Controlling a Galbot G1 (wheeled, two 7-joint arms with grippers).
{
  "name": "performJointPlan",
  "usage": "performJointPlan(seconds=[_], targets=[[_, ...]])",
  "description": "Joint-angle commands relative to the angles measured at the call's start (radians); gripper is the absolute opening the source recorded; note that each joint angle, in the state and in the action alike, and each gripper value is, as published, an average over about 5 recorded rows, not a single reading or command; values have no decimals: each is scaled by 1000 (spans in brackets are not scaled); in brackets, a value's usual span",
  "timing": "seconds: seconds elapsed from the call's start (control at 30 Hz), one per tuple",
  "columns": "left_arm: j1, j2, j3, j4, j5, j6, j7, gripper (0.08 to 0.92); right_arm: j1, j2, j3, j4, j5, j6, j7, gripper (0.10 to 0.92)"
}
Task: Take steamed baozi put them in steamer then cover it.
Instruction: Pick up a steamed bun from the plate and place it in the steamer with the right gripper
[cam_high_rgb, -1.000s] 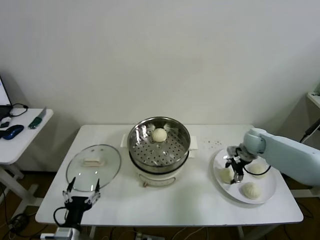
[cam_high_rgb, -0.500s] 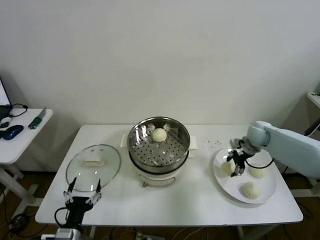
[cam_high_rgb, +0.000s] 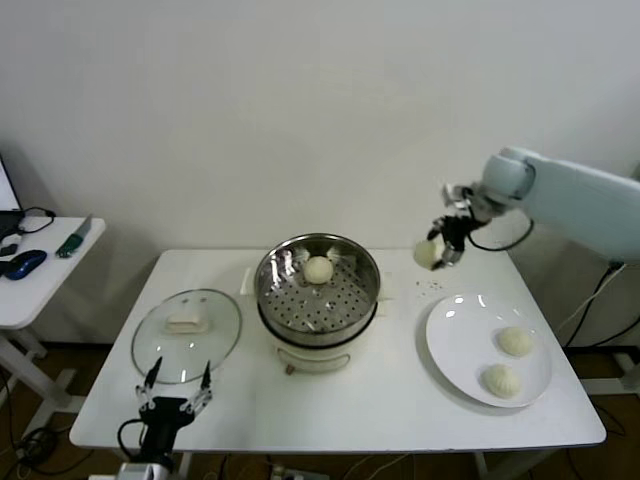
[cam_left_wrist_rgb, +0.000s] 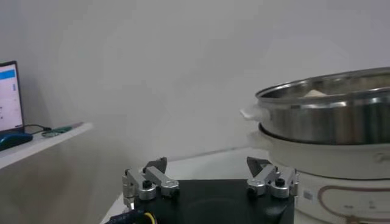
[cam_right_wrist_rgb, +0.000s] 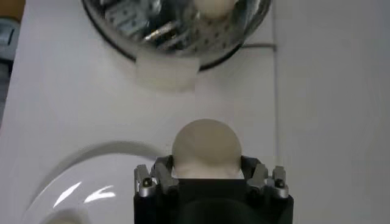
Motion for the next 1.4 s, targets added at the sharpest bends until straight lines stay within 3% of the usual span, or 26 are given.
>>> performJointPlan(seconds=[0.03,0.53,1.17,1.4], targets=[[22,-3,7,-22,2,-6,-3,823,194,266,-113,-27,238,-37,18,715],[24,5,-9,-19,18,-4,-35,823,-41,534,-75,-123,232,-112,118,712],[-8,25,-13,17,18,3,-42,823,-172,605,-91,-165,158,-116,125,721],[-18,26,-10,23,18,6,-42,823,-178,604,-84,-175,148,-122,122,804]])
